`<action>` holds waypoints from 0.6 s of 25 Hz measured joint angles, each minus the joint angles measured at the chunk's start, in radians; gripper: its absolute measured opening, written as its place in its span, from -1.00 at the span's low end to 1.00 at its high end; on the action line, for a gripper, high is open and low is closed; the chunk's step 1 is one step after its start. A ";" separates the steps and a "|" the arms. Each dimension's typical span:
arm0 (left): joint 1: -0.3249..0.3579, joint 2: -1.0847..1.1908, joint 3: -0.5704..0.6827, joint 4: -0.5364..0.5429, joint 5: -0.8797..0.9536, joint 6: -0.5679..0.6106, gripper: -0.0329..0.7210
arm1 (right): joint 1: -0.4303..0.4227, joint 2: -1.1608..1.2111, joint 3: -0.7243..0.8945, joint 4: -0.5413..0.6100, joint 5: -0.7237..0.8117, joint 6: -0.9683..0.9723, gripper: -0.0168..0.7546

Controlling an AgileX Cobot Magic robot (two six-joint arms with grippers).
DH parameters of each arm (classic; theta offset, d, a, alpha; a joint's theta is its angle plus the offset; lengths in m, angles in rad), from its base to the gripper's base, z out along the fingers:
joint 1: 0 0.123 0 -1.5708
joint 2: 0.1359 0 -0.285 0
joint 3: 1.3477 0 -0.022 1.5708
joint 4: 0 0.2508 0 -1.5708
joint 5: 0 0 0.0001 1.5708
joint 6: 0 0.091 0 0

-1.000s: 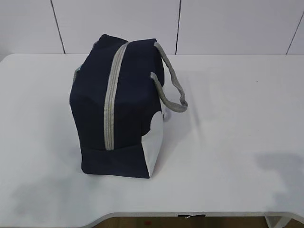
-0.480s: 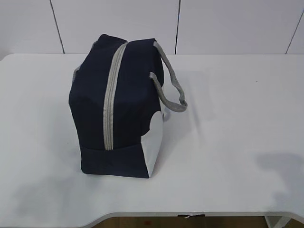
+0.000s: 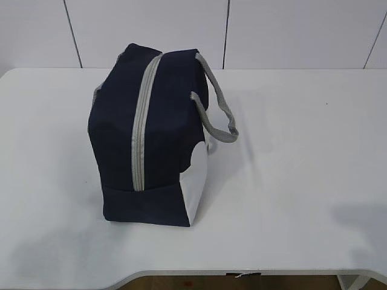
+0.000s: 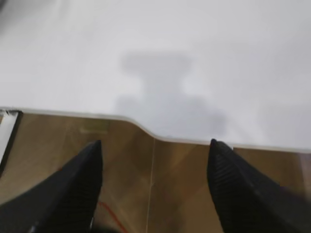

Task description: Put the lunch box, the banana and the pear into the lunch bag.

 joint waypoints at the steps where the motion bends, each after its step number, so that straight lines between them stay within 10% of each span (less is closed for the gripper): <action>1: 0.022 -0.027 0.000 0.000 0.000 0.000 0.21 | 0.000 -0.031 0.000 0.000 0.000 0.000 0.44; 15: 0.100 -0.247 0.000 -0.004 0.008 0.000 0.21 | 0.000 -0.210 0.002 -0.001 0.009 0.000 0.44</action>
